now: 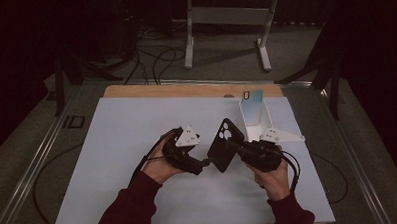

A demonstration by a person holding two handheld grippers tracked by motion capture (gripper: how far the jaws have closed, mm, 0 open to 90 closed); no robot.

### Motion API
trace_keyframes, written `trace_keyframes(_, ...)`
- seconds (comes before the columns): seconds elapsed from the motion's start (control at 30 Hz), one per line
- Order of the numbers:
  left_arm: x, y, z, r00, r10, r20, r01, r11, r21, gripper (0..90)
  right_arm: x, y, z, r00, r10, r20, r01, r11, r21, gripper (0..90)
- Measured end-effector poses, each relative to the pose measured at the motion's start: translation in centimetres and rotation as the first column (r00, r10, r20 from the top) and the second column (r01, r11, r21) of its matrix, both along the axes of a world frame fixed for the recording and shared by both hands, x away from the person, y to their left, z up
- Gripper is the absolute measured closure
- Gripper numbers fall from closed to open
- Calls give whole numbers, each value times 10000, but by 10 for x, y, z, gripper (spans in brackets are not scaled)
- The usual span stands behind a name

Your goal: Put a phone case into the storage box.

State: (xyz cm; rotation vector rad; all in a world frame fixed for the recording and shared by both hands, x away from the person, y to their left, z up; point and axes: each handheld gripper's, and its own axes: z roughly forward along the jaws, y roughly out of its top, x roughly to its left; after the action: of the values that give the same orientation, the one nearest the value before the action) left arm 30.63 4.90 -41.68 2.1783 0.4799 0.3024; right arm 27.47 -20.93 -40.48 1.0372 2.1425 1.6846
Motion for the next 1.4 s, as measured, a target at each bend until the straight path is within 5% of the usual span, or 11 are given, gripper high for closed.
trace_keyframes(0.8, 4, -1, -2, 9989, -32, -468, 25, 9999, -152, 10, -6, -8, 8, 9972, 699, 276, -714, 9956, 610, 812)
trace_keyframes(1.23, 1, -6, -2, 9955, -656, -678, 627, 9971, -438, 29, -9, -6, 15, 9876, 1468, 564, -1505, 9863, 679, 812)
trace_keyframes(1.4, -2, -11, -4, 9889, -1246, -809, 1200, 9909, -605, 56, -10, -4, 15, 9826, 1747, 623, -1793, 9808, 773, 813)
